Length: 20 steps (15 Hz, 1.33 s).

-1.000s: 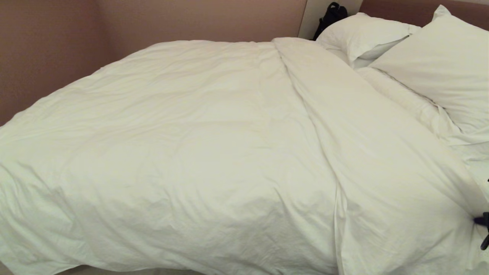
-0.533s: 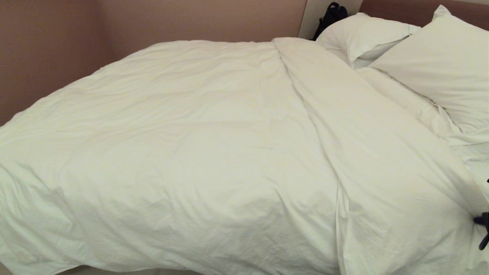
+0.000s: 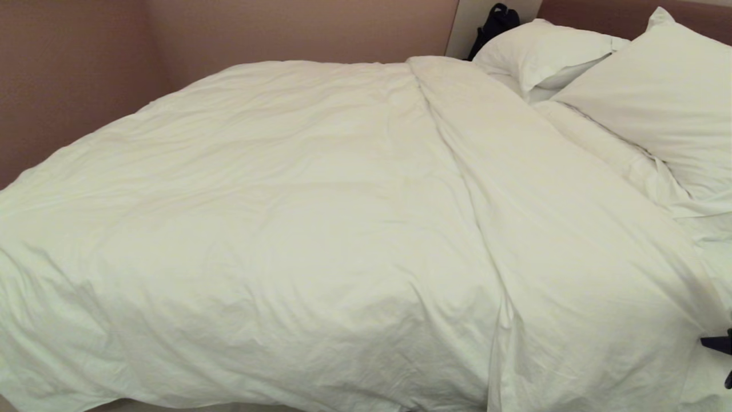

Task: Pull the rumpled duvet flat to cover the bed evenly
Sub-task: Flatten the corners of the folded blanket

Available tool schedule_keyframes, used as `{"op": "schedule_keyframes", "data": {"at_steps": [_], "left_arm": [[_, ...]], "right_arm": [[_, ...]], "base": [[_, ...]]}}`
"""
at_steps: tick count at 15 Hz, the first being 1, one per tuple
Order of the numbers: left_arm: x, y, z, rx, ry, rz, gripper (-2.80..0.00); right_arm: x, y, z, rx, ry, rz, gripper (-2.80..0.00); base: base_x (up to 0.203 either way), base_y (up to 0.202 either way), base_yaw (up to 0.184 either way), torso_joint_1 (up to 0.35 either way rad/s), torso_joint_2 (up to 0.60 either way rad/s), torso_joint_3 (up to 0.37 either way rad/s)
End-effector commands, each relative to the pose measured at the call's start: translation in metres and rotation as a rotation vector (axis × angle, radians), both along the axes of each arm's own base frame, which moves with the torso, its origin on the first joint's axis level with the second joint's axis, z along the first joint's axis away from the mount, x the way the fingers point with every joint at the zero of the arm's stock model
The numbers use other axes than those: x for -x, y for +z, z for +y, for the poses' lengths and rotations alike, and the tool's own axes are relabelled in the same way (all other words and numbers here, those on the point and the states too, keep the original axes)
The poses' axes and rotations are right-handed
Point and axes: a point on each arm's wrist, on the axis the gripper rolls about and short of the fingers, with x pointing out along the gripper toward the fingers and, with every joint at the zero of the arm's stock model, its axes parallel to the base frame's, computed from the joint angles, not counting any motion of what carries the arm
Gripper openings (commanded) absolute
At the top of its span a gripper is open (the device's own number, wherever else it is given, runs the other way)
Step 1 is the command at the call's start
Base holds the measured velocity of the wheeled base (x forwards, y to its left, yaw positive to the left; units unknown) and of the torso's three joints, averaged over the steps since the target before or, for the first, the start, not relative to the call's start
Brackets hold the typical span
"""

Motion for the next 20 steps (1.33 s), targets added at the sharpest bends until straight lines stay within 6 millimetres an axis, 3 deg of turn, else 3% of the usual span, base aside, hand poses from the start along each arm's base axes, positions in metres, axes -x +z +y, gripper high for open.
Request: {"op": "schedule_keyframes", "data": {"at_steps": [1, 6, 7, 15, 20], "left_arm": [[0.000, 0.000, 0.000, 0.001, 0.000, -0.001, -2.80], [0.000, 0.000, 0.000, 0.001, 0.000, -0.001, -2.80], [0.000, 0.000, 0.000, 0.001, 0.000, 0.001, -2.80], [0.000, 0.000, 0.000, 0.001, 0.000, -0.001, -2.80], [0.000, 0.000, 0.000, 0.001, 0.000, -0.001, -2.80]], "right_arm": [[0.009, 0.012, 0.009, 0.033, 0.010, -0.034, 0.00], [0.034, 0.051, 0.035, 0.088, 0.039, -0.144, 0.00], [0.037, 0.055, 0.039, 0.077, 0.052, -0.153, -2.80], [0.009, 0.050, 0.028, -0.151, -0.097, -0.182, -2.80], [-0.012, 0.014, 0.015, -0.219, -0.155, -0.087, -2.80]], "base": [[0.000, 0.000, 0.000, 0.000, 0.00, 0.000], [0.000, 0.000, 0.000, 0.000, 0.00, 0.000], [0.000, 0.000, 0.000, 0.000, 0.00, 0.000], [0.000, 0.000, 0.000, 0.000, 0.00, 0.000], [0.000, 0.000, 0.000, 0.000, 0.00, 0.000]]}}
